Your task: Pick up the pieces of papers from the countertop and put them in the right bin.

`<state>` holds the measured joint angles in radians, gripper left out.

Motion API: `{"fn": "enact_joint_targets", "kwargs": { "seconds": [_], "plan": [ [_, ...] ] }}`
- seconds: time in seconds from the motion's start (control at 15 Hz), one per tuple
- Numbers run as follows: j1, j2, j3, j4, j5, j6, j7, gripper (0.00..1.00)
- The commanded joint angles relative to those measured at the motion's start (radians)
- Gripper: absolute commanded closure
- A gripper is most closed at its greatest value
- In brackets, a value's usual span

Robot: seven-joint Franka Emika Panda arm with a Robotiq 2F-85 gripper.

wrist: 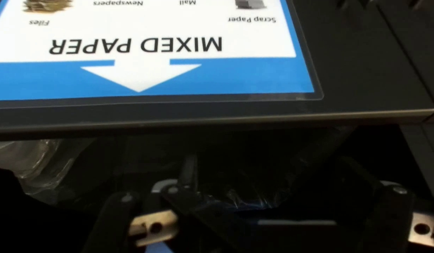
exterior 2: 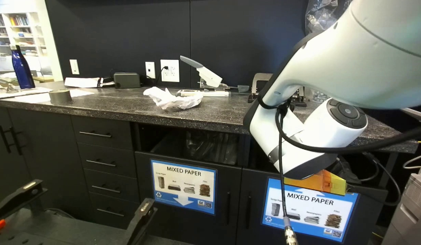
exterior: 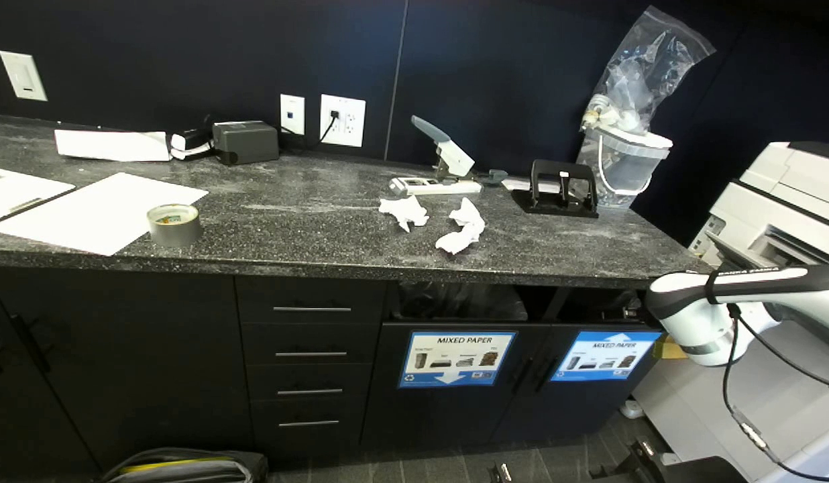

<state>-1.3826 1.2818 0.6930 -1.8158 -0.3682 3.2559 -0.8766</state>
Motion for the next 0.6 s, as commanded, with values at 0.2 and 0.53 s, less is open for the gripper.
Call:
{"fn": "enact_joint_targets", "kwargs": {
  "seconds": [0.2, 0.53],
  "plan": [
    [-0.029, -0.375, -0.009, -0.321, -0.018, -0.220, 0.039, 0.00],
    [-0.121, -0.632, 0.145, -0.485, 0.012, -0.574, 0.066, 0.00]
  ]
}}
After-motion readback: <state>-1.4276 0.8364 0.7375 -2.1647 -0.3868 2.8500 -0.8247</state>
